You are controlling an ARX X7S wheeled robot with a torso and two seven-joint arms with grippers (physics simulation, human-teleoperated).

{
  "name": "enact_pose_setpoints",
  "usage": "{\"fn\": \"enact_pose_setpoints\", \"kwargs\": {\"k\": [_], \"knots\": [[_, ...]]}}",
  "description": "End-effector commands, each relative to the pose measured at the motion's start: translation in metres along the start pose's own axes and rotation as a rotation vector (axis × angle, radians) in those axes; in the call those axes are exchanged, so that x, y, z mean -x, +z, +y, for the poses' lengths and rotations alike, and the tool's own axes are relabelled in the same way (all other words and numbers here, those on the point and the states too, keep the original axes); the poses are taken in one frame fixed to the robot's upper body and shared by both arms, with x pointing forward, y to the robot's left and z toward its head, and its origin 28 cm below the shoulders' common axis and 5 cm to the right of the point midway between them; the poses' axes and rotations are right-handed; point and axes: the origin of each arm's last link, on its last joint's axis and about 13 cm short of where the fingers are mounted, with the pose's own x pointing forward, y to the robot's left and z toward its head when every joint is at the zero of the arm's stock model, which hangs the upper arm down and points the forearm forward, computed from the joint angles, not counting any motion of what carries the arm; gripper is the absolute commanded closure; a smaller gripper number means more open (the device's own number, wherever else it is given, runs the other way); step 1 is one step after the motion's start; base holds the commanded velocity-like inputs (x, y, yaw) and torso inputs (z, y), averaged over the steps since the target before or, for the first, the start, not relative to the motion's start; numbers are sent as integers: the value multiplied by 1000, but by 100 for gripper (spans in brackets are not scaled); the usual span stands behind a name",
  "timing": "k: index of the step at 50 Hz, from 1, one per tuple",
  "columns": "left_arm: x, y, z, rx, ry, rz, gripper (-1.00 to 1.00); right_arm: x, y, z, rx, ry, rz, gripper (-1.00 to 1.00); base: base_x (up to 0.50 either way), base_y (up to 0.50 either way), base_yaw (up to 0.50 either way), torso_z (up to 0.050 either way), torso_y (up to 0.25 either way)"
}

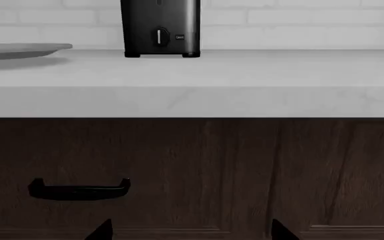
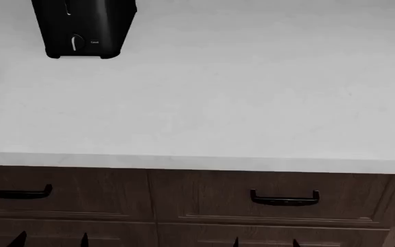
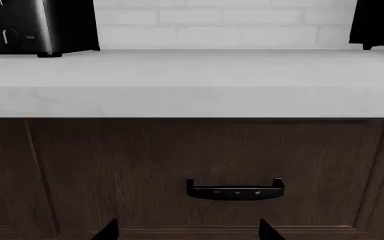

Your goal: Place the toasted item on a plate.

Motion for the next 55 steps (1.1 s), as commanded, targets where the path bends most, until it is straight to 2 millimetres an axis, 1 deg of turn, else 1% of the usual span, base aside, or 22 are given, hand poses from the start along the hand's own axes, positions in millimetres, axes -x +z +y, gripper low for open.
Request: {"fn": "enact_pose_setpoints", "kwargs": {"k": [1, 7, 14, 17, 21, 24, 31, 33, 35, 36, 37, 38, 42, 46, 55], "knots": [[0, 0, 0, 0, 0, 0, -100, 0, 0, 0, 0, 0, 0, -100, 0, 0, 0, 0, 0], [-1, 0, 1, -33, 15, 7, -100, 1, -1, 3, 26, 2, 1, -100, 0, 0, 0, 0, 0], [0, 2, 2, -45, 18, 0, -100, 5, 5, 4, 47, -3, 1, -100, 0, 0, 0, 4, 0], [0, 3, 3, -50, 33, 12, -100, 6, 7, 5, 58, -8, 1, -100, 0, 0, 0, 50, 27], [1, 9, 4, -52, 40, 8, -100, 9, 15, 4, 70, -11, -15, -100, 0, 0, 0, 50, 26], [3, 15, 4, -57, 39, -6, -100, 11, 19, 6, 112, -10, -17, -100, 0, 0, 0, 50, 27], [5, 19, 4, -76, 30, -1, -100, 8, 26, 5, 139, -47, -20, -100, 0, 0, 0, 50, 27], [5, 19, 4, -76, 25, 3, -100, 9, 29, 6, 107, -11, 5, -100, 0, 0, 0, 50, 27], [6, 20, 4, -75, 24, -1, -100, 9, 31, 5, 136, -35, -22, -100, 0, 0, 0, 50, 28], [5, 21, 4, -76, 27, -2, -100, 8, 32, 4, 181, -67, -30, -100, 0, 215, 0, 50, 27], [5, 21, 4, -73, 25, -2, -100, 8, 32, 5, 261, -98, -43, -100, 0, 500, 0, 50, 27], [5, 20, 4, -76, 25, -2, -100, 9, 34, 5, 221, -72, -51, -100, 0, 500, 0, 50, 27], [4, 20, 4, -74, 22, -2, -100, 10, 36, 4, 195, -52, -49, -100, 0, 500, 0, 50, 27], [4, 21, 4, -75, 23, -5, -100, 10, 37, 6, 235, -58, -63, -100, 0, 500, 0, 50, 26], [5, 22, 3, -80, 18, -7, -100, 11, 38, 6, 216, -46, -62, -100, 0, 500, 0, 50, 27]]}}
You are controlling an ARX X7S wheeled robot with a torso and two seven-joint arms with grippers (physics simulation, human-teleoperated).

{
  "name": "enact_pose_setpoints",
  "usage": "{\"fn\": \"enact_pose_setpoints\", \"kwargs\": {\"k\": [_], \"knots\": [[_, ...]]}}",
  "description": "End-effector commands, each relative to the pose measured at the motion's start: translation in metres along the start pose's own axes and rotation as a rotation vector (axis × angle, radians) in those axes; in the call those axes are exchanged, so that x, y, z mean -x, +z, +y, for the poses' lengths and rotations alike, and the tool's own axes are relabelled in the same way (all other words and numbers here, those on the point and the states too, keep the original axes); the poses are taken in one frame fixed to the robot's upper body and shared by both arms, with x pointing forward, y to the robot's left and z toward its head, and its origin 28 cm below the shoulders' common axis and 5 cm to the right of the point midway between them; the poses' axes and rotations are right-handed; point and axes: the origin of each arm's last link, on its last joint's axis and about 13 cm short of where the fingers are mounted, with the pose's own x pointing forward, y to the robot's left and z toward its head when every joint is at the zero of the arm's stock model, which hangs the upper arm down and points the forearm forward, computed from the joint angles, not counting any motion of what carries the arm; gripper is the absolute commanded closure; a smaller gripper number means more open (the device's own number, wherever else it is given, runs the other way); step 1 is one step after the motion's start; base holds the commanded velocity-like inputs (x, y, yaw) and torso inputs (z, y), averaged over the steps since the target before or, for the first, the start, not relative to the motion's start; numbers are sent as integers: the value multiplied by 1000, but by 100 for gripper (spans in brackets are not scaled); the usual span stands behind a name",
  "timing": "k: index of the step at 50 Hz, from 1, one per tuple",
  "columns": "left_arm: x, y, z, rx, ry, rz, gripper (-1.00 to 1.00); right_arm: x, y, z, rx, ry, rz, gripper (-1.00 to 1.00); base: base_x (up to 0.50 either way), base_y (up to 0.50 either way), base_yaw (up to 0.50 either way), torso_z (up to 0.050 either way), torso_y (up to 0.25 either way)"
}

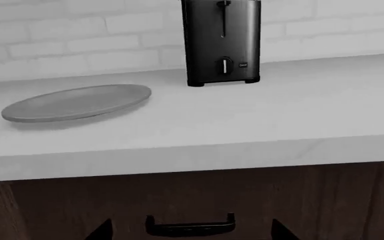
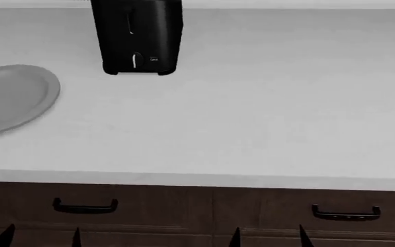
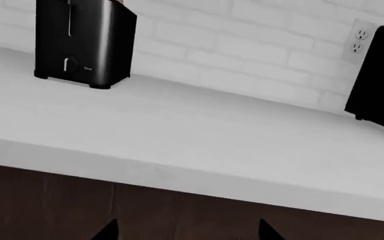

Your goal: Place the toasted item on a plate.

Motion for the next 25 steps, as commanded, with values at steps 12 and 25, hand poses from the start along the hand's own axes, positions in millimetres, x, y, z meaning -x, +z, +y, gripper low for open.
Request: {"fn": "enact_pose_setpoints", "kwargs": {"k": [12, 25], "knots": [[1, 5, 1, 6, -3, 2, -100, 2, 6, 2, 16, 22, -20, -100, 0, 500, 0, 50, 27], [2, 10, 2, 3, 8, -13, -100, 3, 9, 1, 10, 26, -32, -100, 0, 500, 0, 50, 27]]}}
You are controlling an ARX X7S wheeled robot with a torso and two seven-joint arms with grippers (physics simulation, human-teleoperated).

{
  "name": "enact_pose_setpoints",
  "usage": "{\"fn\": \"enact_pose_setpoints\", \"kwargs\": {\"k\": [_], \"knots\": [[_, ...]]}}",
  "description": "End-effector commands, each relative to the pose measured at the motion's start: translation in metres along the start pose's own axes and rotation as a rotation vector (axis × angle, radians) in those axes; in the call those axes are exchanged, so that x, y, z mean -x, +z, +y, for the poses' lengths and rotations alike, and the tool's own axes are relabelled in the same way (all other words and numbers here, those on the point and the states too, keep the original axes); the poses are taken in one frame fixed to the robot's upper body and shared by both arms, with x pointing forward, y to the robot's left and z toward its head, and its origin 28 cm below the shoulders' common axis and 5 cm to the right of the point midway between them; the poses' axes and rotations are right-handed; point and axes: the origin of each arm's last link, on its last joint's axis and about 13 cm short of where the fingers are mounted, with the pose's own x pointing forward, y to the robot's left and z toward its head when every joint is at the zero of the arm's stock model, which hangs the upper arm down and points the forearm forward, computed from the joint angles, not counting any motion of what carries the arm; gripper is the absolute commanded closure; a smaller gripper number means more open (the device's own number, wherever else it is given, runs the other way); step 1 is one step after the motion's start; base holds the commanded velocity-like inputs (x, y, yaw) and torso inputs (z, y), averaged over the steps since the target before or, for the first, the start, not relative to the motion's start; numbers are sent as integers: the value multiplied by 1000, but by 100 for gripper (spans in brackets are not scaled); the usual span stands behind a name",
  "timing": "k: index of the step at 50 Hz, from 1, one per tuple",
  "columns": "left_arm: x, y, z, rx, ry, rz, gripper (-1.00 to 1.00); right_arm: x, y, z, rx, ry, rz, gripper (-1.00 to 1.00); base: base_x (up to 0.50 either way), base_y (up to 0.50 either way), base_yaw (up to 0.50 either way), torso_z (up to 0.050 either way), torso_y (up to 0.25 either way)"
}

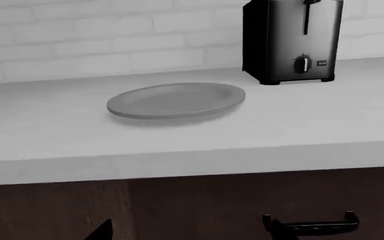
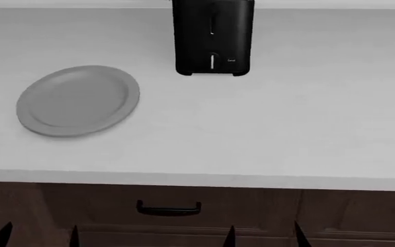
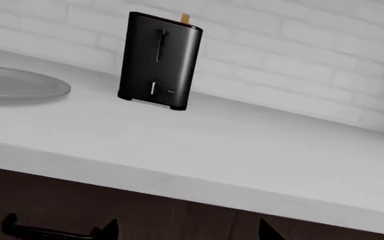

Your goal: Place the toasted item on a plate.

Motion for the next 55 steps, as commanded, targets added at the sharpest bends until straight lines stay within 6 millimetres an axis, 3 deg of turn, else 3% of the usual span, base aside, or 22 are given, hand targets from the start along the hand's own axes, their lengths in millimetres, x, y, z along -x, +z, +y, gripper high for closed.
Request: {"fn": "enact_pose_setpoints", "kwargs": {"k": [1, 18, 24, 26, 28, 33, 37, 47, 55], "knots": [[0, 4, 1, -1, 7, -9, -100, 0, 3, 0, -3, 5, -11, -100, 0, 500, 0, 50, 27], [3, 15, 3, -10, 8, -22, -100, -2, 7, -2, -16, -10, -24, -100, 0, 500, 0, 50, 27], [1, 24, 5, 0, 17, -6, -100, -9, 7, 0, 19, -50, 58, -100, 0, 417, 0, 50, 28], [-2, 30, 7, 8, 30, 0, -100, -14, 14, -3, -17, -48, 68, -100, 0, 0, 0, 50, 26], [-2, 38, 7, 2, 22, -2, -100, -19, 24, -6, 86, -98, 47, -100, 0, 0, 0, 50, 26], [-14, 65, 13, -3, 56, -46, -100, -29, 55, -15, 38, -138, 22, -100, 0, 0, 0, 50, 35], [-23, 77, 14, -17, 60, -61, -100, -33, 74, -21, -11, -61, -27, -100, 0, 0, 0, 50, 39], [-28, 88, 12, -26, 53, -90, -100, -37, 84, -21, 18, 9, -122, -100, 22, 0, 0, 50, 39], [-24, 88, 12, -34, 48, -101, -100, -32, 79, -21, 24, 3, -173, -100, 495, 0, 0, 50, 39]]}}
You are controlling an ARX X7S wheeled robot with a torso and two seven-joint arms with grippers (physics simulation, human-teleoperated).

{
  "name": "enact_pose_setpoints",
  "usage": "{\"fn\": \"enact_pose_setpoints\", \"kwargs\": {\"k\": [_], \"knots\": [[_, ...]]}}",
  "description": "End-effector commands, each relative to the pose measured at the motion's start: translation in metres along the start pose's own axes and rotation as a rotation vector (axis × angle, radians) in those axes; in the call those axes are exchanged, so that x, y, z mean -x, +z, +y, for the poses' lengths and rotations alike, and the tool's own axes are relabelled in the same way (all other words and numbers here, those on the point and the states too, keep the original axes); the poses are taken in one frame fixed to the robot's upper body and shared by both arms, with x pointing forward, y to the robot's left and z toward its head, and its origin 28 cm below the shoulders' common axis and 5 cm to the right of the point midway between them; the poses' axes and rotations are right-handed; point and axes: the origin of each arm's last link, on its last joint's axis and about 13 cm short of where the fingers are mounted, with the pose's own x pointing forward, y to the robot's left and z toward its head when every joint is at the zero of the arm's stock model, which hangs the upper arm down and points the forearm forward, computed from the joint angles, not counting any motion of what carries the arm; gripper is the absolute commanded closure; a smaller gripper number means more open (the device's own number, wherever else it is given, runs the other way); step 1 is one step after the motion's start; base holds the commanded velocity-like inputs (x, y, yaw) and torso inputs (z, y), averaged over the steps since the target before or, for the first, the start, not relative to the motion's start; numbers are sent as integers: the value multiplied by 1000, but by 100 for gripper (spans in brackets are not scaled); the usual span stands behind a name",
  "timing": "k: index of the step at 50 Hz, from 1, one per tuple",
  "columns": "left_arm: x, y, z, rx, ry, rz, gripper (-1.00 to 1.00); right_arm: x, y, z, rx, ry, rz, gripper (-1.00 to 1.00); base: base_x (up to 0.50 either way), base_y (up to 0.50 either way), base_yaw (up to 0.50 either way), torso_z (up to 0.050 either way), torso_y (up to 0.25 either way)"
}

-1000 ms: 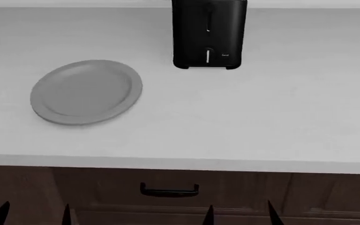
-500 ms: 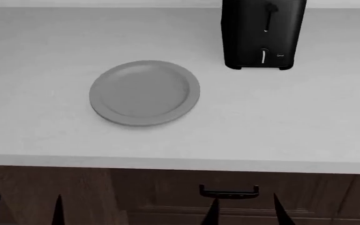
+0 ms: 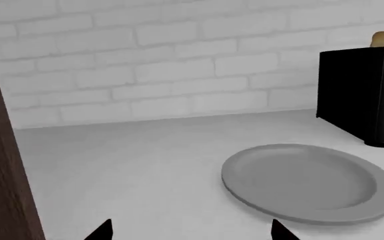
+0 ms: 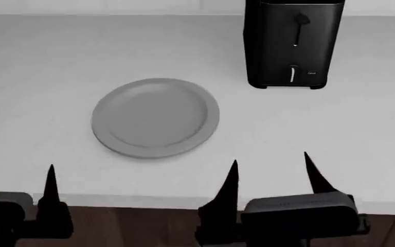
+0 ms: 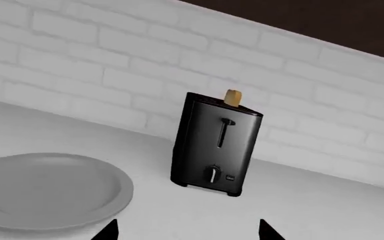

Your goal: Place the toasted item on a plate.

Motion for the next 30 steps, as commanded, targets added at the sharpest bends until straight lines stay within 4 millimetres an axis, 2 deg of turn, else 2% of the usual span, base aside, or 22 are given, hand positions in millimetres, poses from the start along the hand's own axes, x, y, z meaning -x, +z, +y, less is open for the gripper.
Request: {"fn": "enact_pose_setpoints", "kwargs": {"k": [1, 9, 16, 25, 30], "knots": [[-2, 8, 0, -12, -3, -20, -100, 0, 5, -3, -4, 16, -59, -100, 500, 0, 0, 50, 37], [-8, 14, -1, -31, -13, -31, -100, -7, 4, -5, -28, 7, -35, -100, 478, 0, 0, 50, 39], [-19, 27, -1, -47, -20, -49, -100, -21, 17, -11, -12, -6, -45, -100, 18, 0, 0, 50, 40], [-52, 65, 9, -74, 38, -102, -100, -43, 36, -20, -31, 10, -54, -100, 0, 0, 0, 50, 39], [-66, 83, 12, -62, 60, -122, -100, -62, 55, -28, -45, -3, -76, -100, 405, -71, 0, 50, 38]]}}
